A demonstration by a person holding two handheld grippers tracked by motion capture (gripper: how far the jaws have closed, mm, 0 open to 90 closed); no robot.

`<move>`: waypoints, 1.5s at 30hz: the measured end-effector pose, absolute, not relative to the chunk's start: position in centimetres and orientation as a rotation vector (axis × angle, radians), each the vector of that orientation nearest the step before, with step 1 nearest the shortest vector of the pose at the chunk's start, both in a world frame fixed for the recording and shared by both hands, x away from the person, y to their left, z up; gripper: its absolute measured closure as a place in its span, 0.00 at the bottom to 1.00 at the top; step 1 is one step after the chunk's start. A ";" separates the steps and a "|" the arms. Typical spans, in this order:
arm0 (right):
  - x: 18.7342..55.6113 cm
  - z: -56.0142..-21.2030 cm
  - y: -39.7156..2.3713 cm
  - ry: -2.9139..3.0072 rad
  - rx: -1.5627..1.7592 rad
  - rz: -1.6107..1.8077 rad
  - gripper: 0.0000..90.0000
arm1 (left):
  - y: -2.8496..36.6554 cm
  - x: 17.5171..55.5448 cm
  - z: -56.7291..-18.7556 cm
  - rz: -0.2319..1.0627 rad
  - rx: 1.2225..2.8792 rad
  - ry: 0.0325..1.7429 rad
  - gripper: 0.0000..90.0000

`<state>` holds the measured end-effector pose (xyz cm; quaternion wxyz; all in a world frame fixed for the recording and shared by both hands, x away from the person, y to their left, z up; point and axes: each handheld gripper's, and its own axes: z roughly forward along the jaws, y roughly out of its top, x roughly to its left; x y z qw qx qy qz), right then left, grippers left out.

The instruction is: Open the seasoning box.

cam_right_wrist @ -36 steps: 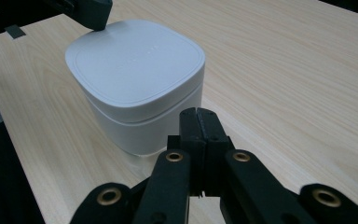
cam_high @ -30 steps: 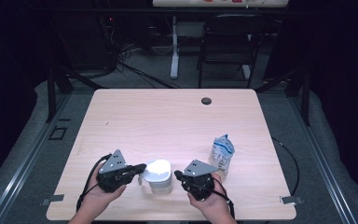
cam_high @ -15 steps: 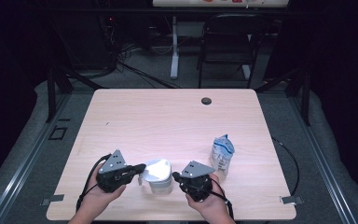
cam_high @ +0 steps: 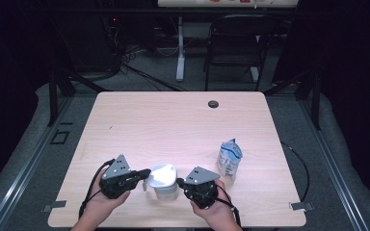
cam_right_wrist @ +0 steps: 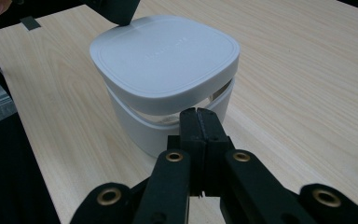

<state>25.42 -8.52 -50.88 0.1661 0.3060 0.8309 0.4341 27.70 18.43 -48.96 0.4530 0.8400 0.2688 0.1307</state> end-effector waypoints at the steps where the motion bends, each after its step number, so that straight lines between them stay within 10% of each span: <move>1: 25.4 -50.9 -8.5 2.363 0.873 1.238 1.00 | 18.4 27.7 -49.0 0.323 2.074 0.665 1.00; 45: 25.4 -49.5 -7.4 2.347 0.836 1.321 1.00 | 21.9 28.2 -49.6 0.339 2.024 0.805 0.65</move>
